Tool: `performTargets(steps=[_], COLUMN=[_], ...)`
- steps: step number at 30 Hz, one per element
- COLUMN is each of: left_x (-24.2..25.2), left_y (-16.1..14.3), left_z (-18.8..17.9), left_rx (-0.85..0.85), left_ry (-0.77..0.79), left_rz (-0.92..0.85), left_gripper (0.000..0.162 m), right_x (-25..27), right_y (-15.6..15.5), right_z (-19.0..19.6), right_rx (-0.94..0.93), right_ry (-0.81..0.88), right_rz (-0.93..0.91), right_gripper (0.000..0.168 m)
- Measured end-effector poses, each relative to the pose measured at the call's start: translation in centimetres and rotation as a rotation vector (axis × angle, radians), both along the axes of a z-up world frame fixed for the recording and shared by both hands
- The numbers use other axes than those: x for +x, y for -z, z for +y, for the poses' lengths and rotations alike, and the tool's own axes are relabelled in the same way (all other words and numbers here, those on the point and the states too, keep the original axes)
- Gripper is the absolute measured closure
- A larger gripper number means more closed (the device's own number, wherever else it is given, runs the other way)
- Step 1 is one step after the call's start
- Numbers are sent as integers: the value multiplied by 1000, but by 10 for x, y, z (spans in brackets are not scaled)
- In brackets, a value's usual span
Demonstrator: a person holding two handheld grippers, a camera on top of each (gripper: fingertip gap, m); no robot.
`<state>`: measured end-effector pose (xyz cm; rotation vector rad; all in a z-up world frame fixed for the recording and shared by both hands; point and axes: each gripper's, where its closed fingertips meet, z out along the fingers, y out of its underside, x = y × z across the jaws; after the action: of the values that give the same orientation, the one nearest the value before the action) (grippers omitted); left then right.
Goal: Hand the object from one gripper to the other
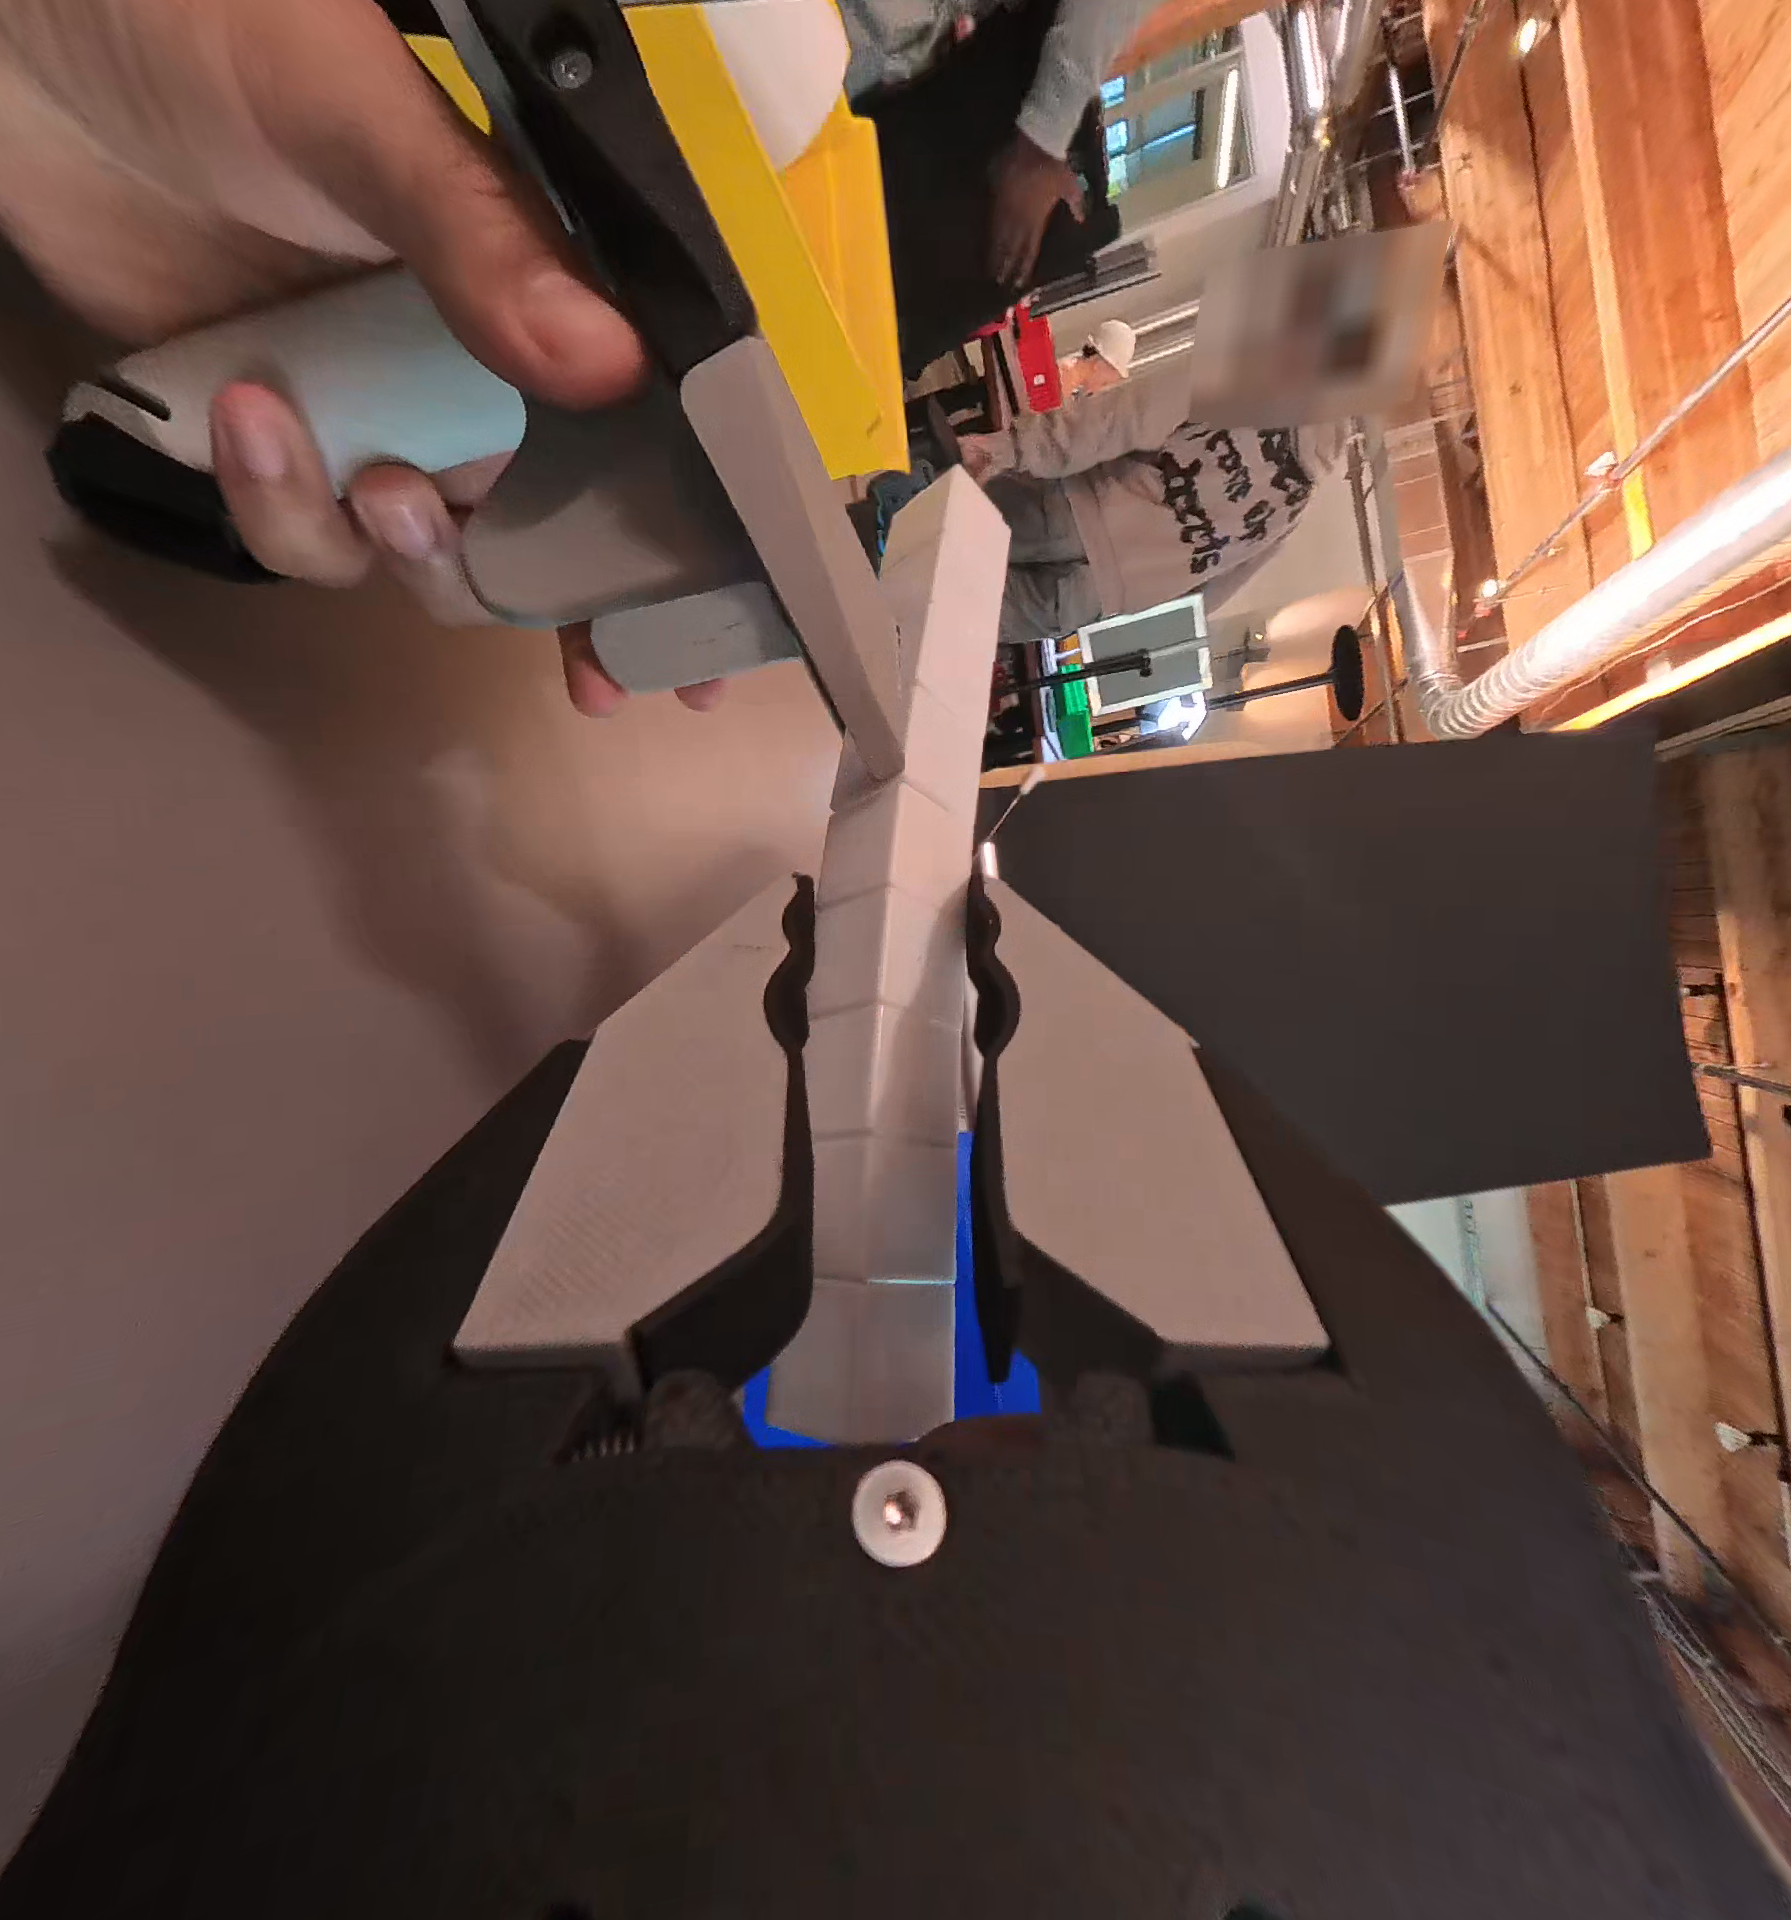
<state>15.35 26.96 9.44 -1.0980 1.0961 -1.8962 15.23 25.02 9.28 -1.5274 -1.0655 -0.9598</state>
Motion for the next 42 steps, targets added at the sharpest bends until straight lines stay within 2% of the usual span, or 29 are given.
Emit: performTargets(steps=[3, 6, 9, 13, 21, 26, 29, 31, 33, 35, 38, 42], left_x=[-4, -8, -6, -8, -3, -4, -7, -12, -16, -19, -18, -23], left_y=[-4, -8, -5, -7, 2, 0, -4, -10, -15, -18, -15, -18], left_z=[-5, -11, -11, -12, -14, -16, -19, -24, -29, -31, -29, -42], left_rx=[-8, -45, -24, -17, 171, 165, 159, 180, 255, 394, 765, 1092], left_ry=[46, 93, 92, 113, 6, 20, 37, 37, 4, -93, -378, -615], left_rz=[-23, -39, -28, -38, -18, -23, -52, -101, -156, -213, -284, -416], left_gripper=[108, 104, 122, 126, 135, 135, 135, 135, 135, 135, 135, 135], right_x=[-2, -3, -9, -11, -19, -14, -8, -7, -7, -8, -7, 2], right_y=[-1, 4, 8, 7, -3, -7, 3, 8, 9, 6, -8, -24], right_z=[3, 6, 10, 11, 1, -11, -16, -19, -21, -23, -28, -34], right_rx=[20, 12, 22, 45, 18, -48, -124, -158, -176, -176, -145, -180], right_ry=[-5, -1, -14, -12, -127, -166, -152, -148, -148, -154, -151, -131], right_rz=[-1, -14, -41, -48, 283, 451, 469, 473, 492, 499, 541, 853], right_gripper=[141, 141, 142, 142, 153, 133, 122, 122, 121, 120, 121, 122])
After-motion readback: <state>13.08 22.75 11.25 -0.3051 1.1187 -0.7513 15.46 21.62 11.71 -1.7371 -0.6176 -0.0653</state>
